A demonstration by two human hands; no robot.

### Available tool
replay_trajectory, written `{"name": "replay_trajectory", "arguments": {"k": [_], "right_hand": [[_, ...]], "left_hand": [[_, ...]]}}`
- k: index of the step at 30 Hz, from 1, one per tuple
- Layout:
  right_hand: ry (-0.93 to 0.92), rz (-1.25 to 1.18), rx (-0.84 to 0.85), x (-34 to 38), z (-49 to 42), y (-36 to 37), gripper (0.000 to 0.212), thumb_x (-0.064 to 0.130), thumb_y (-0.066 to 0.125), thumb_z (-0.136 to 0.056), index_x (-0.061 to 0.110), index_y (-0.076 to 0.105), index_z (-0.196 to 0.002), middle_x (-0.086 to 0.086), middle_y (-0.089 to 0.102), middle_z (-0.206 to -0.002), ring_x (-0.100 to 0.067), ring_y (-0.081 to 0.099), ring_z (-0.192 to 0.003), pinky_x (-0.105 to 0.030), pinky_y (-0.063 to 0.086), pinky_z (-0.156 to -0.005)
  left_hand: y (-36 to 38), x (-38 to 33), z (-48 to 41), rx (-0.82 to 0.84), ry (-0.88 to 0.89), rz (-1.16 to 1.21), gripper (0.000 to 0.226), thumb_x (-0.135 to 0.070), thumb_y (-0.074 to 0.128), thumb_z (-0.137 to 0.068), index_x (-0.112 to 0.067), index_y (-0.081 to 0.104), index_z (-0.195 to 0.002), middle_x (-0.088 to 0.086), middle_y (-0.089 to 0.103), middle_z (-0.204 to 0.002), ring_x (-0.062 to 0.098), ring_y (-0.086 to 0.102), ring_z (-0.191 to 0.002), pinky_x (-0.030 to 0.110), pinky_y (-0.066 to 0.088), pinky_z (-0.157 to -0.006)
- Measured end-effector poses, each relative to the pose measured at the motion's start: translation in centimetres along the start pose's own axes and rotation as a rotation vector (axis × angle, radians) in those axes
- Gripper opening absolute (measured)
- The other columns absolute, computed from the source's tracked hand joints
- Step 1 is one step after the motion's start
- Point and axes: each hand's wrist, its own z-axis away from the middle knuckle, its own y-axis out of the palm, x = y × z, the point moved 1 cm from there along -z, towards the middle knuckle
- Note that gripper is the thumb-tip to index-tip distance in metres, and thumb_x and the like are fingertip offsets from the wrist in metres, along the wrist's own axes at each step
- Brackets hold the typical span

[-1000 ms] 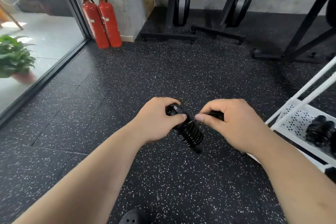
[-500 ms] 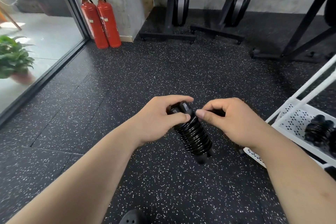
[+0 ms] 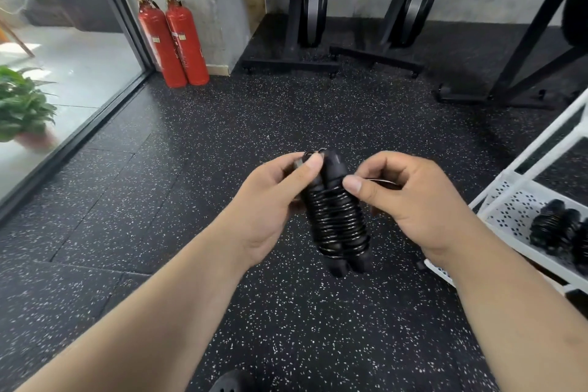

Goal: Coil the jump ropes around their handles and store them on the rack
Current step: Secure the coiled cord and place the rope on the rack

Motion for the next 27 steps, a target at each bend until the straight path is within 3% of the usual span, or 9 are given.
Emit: {"name": "replay_trajectory", "arguments": {"k": [3, 6, 9, 12, 14, 18, 23, 27], "right_hand": [[0.03, -0.025, -0.025, -0.4, 0.2, 1.6, 0.026, 0.039, 0.088, -0.075, 0.021, 0.073, -0.085, 0.01, 0.071, -0.081, -0.005, 0.062, -0.075, -0.02, 0.051, -0.071], [0.052, -0.068, -0.064, -0.7, 0.4, 2.9, 0.023, 0.029, 0.09, -0.082, 0.016, 0.072, -0.087, 0.009, 0.071, -0.081, -0.005, 0.063, -0.075, -0.022, 0.052, -0.07], [0.076, -0.101, -0.104, -0.8, 0.5, 3.5, 0.022, 0.026, 0.091, -0.084, 0.017, 0.071, -0.086, 0.006, 0.069, -0.081, -0.006, 0.061, -0.075, -0.022, 0.051, -0.067], [0.094, -0.043, -0.152, -1.0, 0.5, 4.1, 0.021, 0.027, 0.091, -0.084, 0.018, 0.072, -0.085, -0.001, 0.073, -0.083, -0.005, 0.062, -0.073, -0.02, 0.053, -0.067], [0.107, -0.034, -0.189, -1.1, 0.6, 4.9, 0.02, 0.027, 0.09, -0.085, 0.018, 0.073, -0.086, -0.005, 0.074, -0.086, -0.004, 0.062, -0.073, -0.018, 0.053, -0.067], [0.131, -0.065, -0.222, -1.4, 0.8, 6.3, 0.016, 0.03, 0.085, -0.091, 0.02, 0.073, -0.088, -0.001, 0.075, -0.088, -0.006, 0.065, -0.078, -0.021, 0.054, -0.07], [0.148, -0.232, -0.178, -1.3, 0.7, 6.3, 0.01, 0.024, 0.076, -0.099, 0.014, 0.074, -0.098, 0.006, 0.066, -0.077, -0.009, 0.057, -0.069, -0.023, 0.049, -0.061], [0.172, -0.348, -0.195, -1.4, 0.5, 6.2, 0.01, 0.02, 0.075, -0.099, 0.011, 0.071, -0.102, 0.0, 0.067, -0.078, -0.012, 0.059, -0.068, -0.025, 0.05, -0.059]], "left_hand": [[2.1, 0.8, 0.5, -0.099, -0.116, 0.221, 0.047, -0.048, 0.063, -0.103, -0.01, 0.069, -0.13, 0.013, 0.074, -0.129, 0.034, 0.068, -0.126, 0.054, 0.05, -0.113], [3.4, 1.6, 0.7, -0.216, -0.213, 0.281, 0.05, -0.06, 0.062, -0.101, -0.022, 0.069, -0.133, 0.006, 0.077, -0.126, 0.028, 0.073, -0.12, 0.051, 0.056, -0.104], [3.9, 1.5, 0.5, -0.268, -0.231, 0.18, 0.047, -0.074, 0.054, -0.098, -0.04, 0.072, -0.124, -0.003, 0.078, -0.122, 0.018, 0.074, -0.116, 0.046, 0.056, -0.1], [3.7, 1.2, 0.2, -0.32, -0.198, 0.015, 0.044, -0.075, 0.044, -0.101, -0.044, 0.073, -0.113, -0.015, 0.076, -0.116, 0.006, 0.069, -0.114, 0.033, 0.051, -0.092], [3.8, 1.3, 0.2, -0.369, -0.209, 0.008, 0.044, -0.076, 0.043, -0.101, -0.044, 0.07, -0.115, -0.013, 0.075, -0.118, 0.007, 0.068, -0.113, 0.033, 0.051, -0.09], [4.1, 1.8, 0.9, -0.438, -0.299, 0.093, 0.051, -0.079, 0.05, -0.095, -0.033, 0.062, -0.114, -0.004, 0.075, -0.113, 0.017, 0.073, -0.105, 0.049, 0.06, -0.093], [3.5, 1.4, 0.8, -0.366, -0.236, 0.108, 0.074, -0.078, 0.066, -0.087, -0.012, 0.062, -0.119, 0.006, 0.073, -0.086, 0.023, 0.072, -0.076, 0.051, 0.064, -0.084], [3.3, 1.5, 0.8, -0.345, -0.215, 0.08, 0.074, -0.077, 0.067, -0.087, -0.008, 0.066, -0.114, 0.006, 0.073, -0.082, 0.023, 0.071, -0.074, 0.052, 0.063, -0.087]]}}
